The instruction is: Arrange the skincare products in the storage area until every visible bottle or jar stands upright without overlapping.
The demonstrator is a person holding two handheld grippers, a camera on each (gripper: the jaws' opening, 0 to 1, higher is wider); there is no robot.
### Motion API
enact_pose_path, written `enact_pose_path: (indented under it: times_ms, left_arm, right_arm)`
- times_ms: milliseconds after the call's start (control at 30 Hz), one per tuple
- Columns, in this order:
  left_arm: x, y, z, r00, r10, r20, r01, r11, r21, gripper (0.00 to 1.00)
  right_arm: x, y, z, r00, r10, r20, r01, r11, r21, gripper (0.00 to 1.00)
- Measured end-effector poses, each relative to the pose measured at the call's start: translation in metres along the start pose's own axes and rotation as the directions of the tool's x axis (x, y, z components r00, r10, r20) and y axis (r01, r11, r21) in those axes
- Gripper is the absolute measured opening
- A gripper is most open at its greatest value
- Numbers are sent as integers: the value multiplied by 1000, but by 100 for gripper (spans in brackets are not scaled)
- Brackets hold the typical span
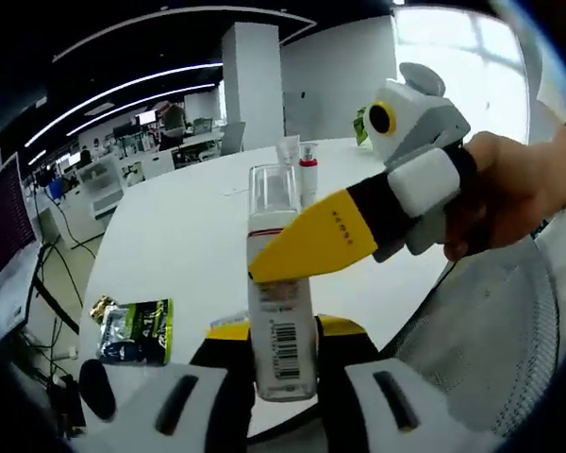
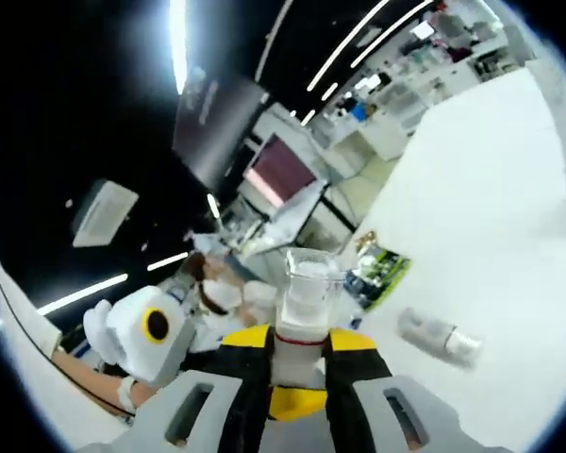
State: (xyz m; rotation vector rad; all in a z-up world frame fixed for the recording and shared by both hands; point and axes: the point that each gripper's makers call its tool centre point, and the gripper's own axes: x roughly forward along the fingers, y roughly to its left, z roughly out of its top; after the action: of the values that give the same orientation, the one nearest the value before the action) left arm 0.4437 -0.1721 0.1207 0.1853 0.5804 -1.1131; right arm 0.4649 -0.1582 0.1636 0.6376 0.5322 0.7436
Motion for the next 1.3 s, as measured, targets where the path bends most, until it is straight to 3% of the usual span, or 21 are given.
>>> enact_pose_path:
  times_ms: [33, 67, 133, 233, 300, 367, 433, 467, 533, 600, 700, 733, 767, 833, 933, 967, 1033, 1133, 1167, 1300]
  left_arm:
    - [1, -10, 1, 998, -64, 0, 64, 997, -35, 22]
    - [0, -13, 1, 997, -81, -1, 81, 996, -32, 23]
    - [-2, -25, 0, 991, -132, -7, 132, 991, 33, 24]
    - [-5, -43, -2, 974, -227, -16, 228, 972, 49, 26]
    - [-8, -51, -2, 957, -290, -23, 290, 957, 4, 24]
    - [-12, -60, -5, 925, -377, -51, 373, 925, -70, 22]
    - [-14, -61, 2, 915, -403, -19, 400, 912, -87, 20]
    - [-18, -65, 6, 902, -432, 5, 431, 899, -82, 20]
    - [-21, -67, 12, 887, -461, 39, 462, 881, -104, 19]
    - [-23, -63, 15, 882, -468, 55, 471, 869, -150, 19]
    - [-23, -54, 18, 893, -443, 80, 450, 879, -157, 18]
    - [-22, -52, 19, 905, -418, 78, 425, 892, -155, 18]
    - [-20, -45, 19, 928, -365, 80, 373, 918, -133, 18]
    - [-18, -38, 18, 943, -324, 72, 331, 936, -121, 18]
    - [-10, -23, 11, 976, -216, 32, 218, 973, -76, 18]
    - [-8, -21, 9, 981, -191, 18, 192, 980, -57, 18]
    - [-2, -14, 0, 992, -122, -34, 121, 992, -29, 18]
    - [1, -3, -10, 996, -30, -86, 35, 998, 57, 18]
    - [2, 0, -15, 994, 6, -109, 8, 992, 125, 18]
    - [3, 2, -23, 988, 50, -146, -19, 977, 211, 18]
  right_arm:
    - [-5, 1, -1, 1000, 25, -17, -26, 999, -42, 16]
    - [-7, 2, -2, 999, 47, -28, -49, 997, -53, 15]
    - [-14, 8, -7, 990, 116, -79, -124, 987, -104, 15]
    - [-25, 17, -13, 968, 191, -162, -221, 955, -198, 15]
    - [-32, 24, -19, 944, 235, -231, -292, 920, -261, 15]
    - [-37, 30, -23, 921, 280, -271, -359, 880, -310, 15]
    - [-41, 38, -21, 907, 336, -256, -404, 865, -297, 15]
    - [-44, 42, -18, 898, 373, -234, -428, 864, -266, 15]
    - [-45, 44, -13, 894, 398, -206, -440, 866, -239, 15]
    - [-45, 42, -7, 897, 410, -163, -437, 876, -203, 15]
    - [-39, 39, -1, 913, 392, -113, -407, 893, -189, 16]
    - [-37, 38, 0, 918, 382, -105, -395, 900, -185, 16]
    - [-33, 34, 2, 933, 349, -90, -360, 910, -205, 16]
    - [-26, 32, 2, 946, 315, -73, -323, 927, -193, 16]
    - [-22, 31, 2, 950, 306, -57, -311, 935, -171, 23]
    - [-18, 20, 0, 969, 239, -59, -246, 957, -157, 23]
    - [-13, 12, -4, 982, 176, -69, -186, 966, -179, 24]
    - [-7, 4, -10, 992, 106, -62, -113, 985, -129, 26]
    - [-4, 2, -9, 995, 93, -44, -97, 989, -115, 26]
    - [1, -12, -19, 999, -3, -47, 1, 999, -51, 26]
